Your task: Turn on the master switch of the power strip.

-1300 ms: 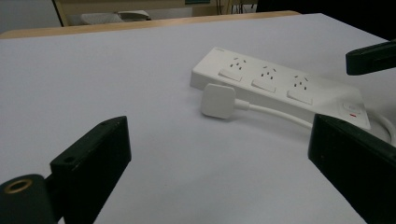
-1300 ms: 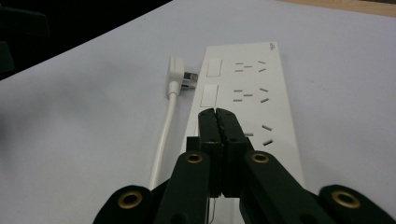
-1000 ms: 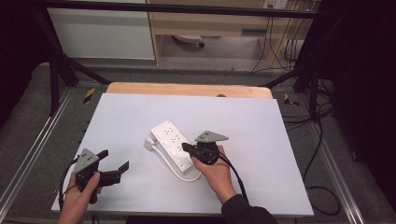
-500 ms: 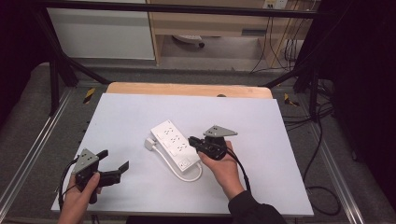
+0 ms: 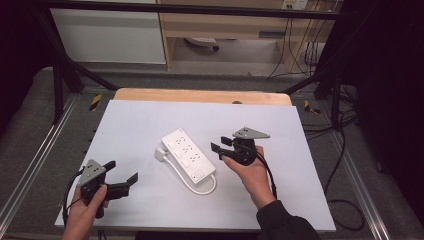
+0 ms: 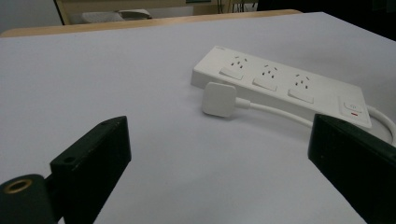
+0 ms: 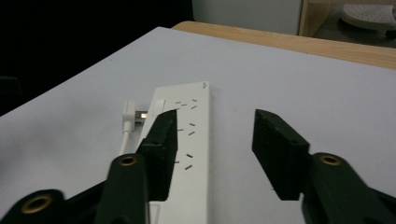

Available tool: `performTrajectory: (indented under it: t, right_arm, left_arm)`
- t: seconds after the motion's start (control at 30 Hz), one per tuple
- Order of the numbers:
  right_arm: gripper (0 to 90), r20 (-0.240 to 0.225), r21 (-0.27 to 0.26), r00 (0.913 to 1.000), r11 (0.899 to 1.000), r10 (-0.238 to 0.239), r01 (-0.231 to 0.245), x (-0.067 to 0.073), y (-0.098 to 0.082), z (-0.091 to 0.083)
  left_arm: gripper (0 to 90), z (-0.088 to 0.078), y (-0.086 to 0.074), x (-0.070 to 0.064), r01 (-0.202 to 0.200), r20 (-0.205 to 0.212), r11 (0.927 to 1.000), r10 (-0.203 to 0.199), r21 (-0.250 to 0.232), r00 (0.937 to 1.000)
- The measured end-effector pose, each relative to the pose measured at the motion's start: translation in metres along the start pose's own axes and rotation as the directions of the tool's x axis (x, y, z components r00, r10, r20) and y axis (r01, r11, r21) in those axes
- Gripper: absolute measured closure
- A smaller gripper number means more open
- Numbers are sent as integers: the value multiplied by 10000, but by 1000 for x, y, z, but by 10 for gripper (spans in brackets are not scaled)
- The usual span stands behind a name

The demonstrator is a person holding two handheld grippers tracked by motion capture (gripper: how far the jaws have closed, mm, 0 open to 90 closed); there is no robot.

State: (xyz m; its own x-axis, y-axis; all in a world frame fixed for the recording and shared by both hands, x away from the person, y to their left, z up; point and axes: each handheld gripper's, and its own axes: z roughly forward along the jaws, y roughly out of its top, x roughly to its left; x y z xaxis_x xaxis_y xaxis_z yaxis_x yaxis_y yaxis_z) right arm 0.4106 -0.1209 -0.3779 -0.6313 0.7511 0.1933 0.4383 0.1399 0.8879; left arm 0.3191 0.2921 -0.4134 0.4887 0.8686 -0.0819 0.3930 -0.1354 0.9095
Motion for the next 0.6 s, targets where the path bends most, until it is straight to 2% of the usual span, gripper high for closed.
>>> performTrajectory:
  t: [0.3, 0.43, 0.6]
  right_arm:
    - [233, 626, -61, 9977, 9996, 278, -275, -15, 8, -13]
    - [177, 875, -100, 9954, 9993, 379, -372, -22, 10, -20]
    - [107, 963, -156, 9941, 9987, 500, -487, -32, 11, -29]
  left_arm:
    - [59, 0, 0, 0, -7, 3, 10000, 7, 15, 10000]
    - [59, 0, 0, 0, 8, 8, 10000, -8, -3, 10000]
    - [59, 0, 0, 0, 19, 11, 10000, -19, -7, 10000]
